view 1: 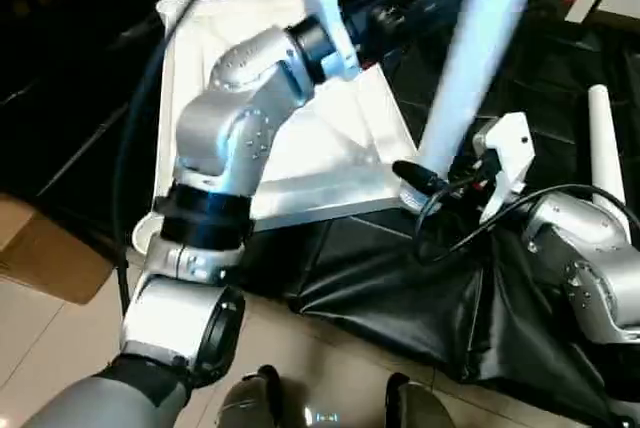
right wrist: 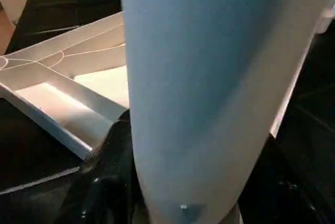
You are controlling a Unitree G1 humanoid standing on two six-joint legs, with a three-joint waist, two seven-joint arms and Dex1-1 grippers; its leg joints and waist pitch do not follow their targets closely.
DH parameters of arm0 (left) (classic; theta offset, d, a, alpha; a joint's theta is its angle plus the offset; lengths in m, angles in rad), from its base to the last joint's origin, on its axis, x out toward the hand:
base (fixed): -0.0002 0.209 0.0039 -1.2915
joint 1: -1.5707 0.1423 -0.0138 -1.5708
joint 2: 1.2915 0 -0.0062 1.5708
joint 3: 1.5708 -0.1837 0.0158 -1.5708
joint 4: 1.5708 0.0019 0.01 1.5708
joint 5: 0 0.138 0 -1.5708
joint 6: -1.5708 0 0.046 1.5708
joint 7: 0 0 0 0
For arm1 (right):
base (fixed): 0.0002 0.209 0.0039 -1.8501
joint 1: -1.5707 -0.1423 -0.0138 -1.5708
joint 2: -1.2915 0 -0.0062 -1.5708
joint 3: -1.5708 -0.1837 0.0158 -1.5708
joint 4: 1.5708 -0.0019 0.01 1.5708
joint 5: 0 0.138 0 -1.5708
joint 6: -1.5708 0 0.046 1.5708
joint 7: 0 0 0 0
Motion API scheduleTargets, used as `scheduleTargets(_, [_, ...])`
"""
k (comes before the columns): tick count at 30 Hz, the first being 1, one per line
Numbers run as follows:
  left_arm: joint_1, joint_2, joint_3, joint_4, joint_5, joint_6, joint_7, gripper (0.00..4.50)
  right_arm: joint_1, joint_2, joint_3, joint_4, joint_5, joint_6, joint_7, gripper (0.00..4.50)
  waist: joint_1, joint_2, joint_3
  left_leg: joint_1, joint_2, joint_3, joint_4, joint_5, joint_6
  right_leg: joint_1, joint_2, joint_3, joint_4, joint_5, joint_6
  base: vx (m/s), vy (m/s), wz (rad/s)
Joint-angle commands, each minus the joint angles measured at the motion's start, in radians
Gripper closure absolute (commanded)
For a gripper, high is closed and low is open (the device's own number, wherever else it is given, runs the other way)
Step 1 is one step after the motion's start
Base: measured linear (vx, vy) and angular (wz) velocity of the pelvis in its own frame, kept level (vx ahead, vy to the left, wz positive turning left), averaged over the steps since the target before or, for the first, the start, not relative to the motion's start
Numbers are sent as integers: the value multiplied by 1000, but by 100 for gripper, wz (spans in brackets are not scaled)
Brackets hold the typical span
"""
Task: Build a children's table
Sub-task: Insert table leg to table base
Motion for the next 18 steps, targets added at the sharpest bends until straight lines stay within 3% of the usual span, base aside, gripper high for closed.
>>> scheduleTargets(1, [7, -5, -2, -72, -57, 40, -29, 150, 7, -3, 15, 10, -19, -2, 5, 258, 4, -25, -114, 42, 10, -2, -41, -155, 156, 75, 10, -3, -43, -106, -278, 0, 0, 0])
scheduleTargets(4, [17, 2, 4, -109, -76, 70, -34, 150, 5, 2, 17, 18, -27, -7, 7, 258, 2, -24, -109, 44, 10, -4, -46, -231, 112, 69, 9, -2, -53, -238, -237, 0, 0, 0])
scheduleTargets(9, [20, 44, 44, -3, 87, 4, 164, 150, -18, 32, -9, 49, -52, -35, -57, 259, -7, -23, -108, 42, 6, -10, -55, -291, 60, 62, 15, -5, -67, -348, -144, -42, 5, 1])
scheduleTargets(10, [18, 68, 71, 43, 130, -19, 243, 150, -30, 46, -35, 56, -56, -35, -104, 259, -7, -21, -110, 43, 5, -11, -54, -297, 53, 62, 15, -5, -66, -351, -136, -54, 8, 1])
scheduleTargets(11, [22, 85, 88, 61, 154, -26, 291, 150, -35, 57, -52, 55, -60, -33, -137, 259, -12, -12, -104, 41, 2, -13, -57, -317, 40, 57, 18, -6, -68, -360, -117, -55, 9, -3])
scheduleTargets(12, [37, 120, 127, 78, 176, -24, 352, 150, -39, 69, -81, 48, -55, -22, -179, 259, -17, -17, -108, 38, -2, -16, -58, -324, 26, 61, 19, -9, -66, -369, -99, 0, 0, 0])
scheduleTargets(15, [87, 192, 189, 63, 237, 13, 469, 150, -19, 76, -112, -4, -53, 13, -226, 259, -22, -11, -108, 41, -3, -20, -62, -340, 9, 57, 21, -11, -70, -379, -80, 0, 0, 0])
scheduleTargets(18, [184, 248, 216, -16, 331, 18, 535, 150, 20, 67, -115, -91, -75, 81, -263, 259, -21, -10, -117, 47, 2, -20, -59, -324, 12, 55, 22, -10, -67, -337, -96, 0, 0, 0])
